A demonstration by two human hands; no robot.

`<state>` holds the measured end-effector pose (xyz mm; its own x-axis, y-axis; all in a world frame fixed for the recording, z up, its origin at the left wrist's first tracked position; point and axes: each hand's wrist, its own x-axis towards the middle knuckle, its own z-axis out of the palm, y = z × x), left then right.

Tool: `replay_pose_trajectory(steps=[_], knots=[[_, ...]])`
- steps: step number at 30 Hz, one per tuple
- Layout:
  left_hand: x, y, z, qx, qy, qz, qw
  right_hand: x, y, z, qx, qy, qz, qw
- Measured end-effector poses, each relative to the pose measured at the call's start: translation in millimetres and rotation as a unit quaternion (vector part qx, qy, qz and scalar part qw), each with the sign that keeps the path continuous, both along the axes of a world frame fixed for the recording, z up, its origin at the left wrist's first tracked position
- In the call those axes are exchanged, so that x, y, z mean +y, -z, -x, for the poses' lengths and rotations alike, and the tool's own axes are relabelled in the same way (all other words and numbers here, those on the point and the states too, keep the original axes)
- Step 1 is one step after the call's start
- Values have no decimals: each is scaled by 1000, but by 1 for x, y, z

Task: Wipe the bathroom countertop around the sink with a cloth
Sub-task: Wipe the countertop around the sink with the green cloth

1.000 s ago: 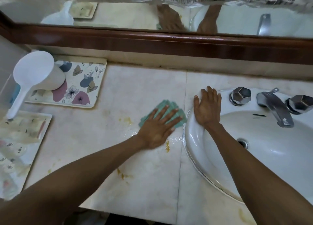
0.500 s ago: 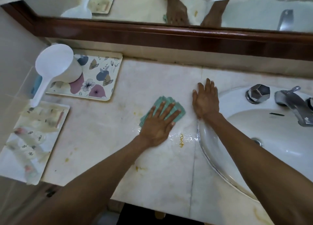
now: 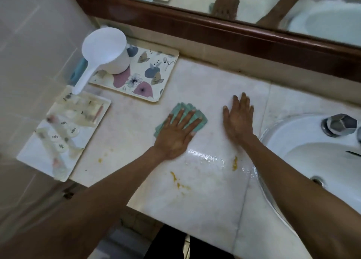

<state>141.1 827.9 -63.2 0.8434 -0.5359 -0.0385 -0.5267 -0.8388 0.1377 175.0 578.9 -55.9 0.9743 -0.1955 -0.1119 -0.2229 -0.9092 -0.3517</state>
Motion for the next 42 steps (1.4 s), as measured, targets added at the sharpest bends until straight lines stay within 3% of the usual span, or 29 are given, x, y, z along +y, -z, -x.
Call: replay_pose_trajectory(steps=[3, 5, 11, 13, 15, 18, 20, 22, 24, 27, 32, 37, 39, 42], knots=[[57, -1, 17, 2, 78, -14, 997, 16, 1, 0, 0, -7, 3, 1000], [77, -1, 7, -6, 72, -28, 997, 22, 4, 2, 1, -13, 12, 1000], [-13, -5, -15, 29, -189, 50, 980, 14, 0, 13, -6, -34, 7, 999], [-34, -3, 5, 45, -131, 54, 989, 1, -5, 20, 11, -50, 8, 999], [-23, 1, 33, 43, 1, 22, 999, -15, -6, 31, 27, -56, 31, 998], [22, -6, 29, 44, 168, 1, 985, -41, -12, 54, 29, -55, 67, 996], [37, -9, 10, 21, 224, -32, 974, -61, -14, 74, 20, -38, 85, 995], [26, -10, -4, 31, 160, -29, 986, -81, -16, 97, 10, -5, 83, 997], [-8, -14, -2, 55, 18, -5, 998, -93, -18, 119, 4, 23, 67, 997], [-76, -21, 13, 102, -100, 30, 989, -101, -20, 142, -6, 20, 15, 1000], [-148, -15, 91, 118, 12, 40, 992, -105, -15, 169, -24, 54, -54, 997], [-85, -15, 153, 92, 175, 13, 980, -107, -21, 190, -12, 27, -35, 999], [-52, -15, 136, 72, 165, -14, 984, -101, -22, 196, -7, 12, -31, 999], [-42, -22, 103, 88, 21, -16, 996, -89, -22, 203, -10, 0, -28, 1000]])
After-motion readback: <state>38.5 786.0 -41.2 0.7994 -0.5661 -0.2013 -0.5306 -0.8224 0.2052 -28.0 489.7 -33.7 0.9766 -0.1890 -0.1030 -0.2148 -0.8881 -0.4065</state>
